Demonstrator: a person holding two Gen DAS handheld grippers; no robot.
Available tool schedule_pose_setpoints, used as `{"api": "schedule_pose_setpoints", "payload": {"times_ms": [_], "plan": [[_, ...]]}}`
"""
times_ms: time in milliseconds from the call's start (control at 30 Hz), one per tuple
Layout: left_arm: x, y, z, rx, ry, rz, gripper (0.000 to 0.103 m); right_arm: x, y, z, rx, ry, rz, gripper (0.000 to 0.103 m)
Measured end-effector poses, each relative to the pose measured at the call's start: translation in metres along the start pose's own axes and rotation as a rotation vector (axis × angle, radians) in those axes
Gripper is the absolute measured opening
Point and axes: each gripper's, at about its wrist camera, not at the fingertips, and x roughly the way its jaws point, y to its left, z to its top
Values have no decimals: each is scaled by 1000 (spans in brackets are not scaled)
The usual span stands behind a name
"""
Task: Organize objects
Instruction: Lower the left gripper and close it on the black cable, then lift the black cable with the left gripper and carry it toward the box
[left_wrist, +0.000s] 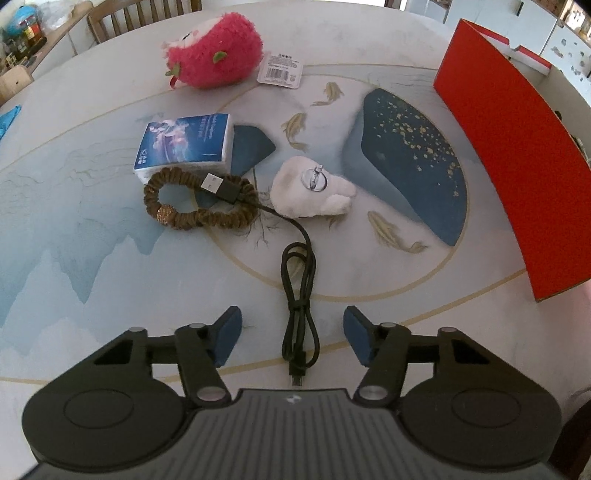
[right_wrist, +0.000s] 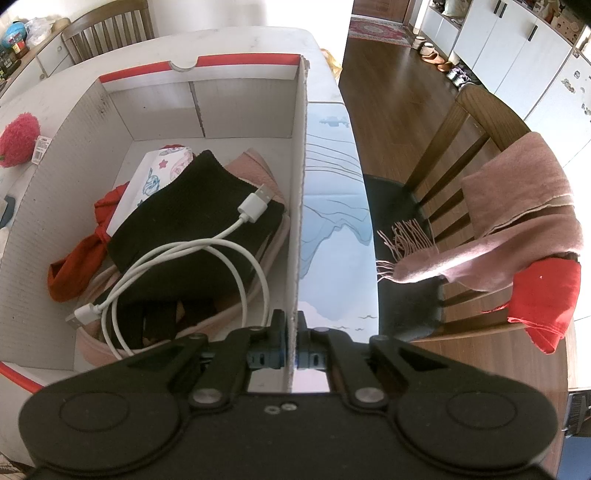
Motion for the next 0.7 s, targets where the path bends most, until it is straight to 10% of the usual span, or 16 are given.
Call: {"api": "schedule_pose_setpoints", "payload": {"times_ms": [333,700], "plan": [[-1,-4,2,4,4,-6,16,0,0,0,-3,-1,-2,3],[-17,-9,8,2,-26,-6,13,-1,0,0,-8,-3,0,3]]}}
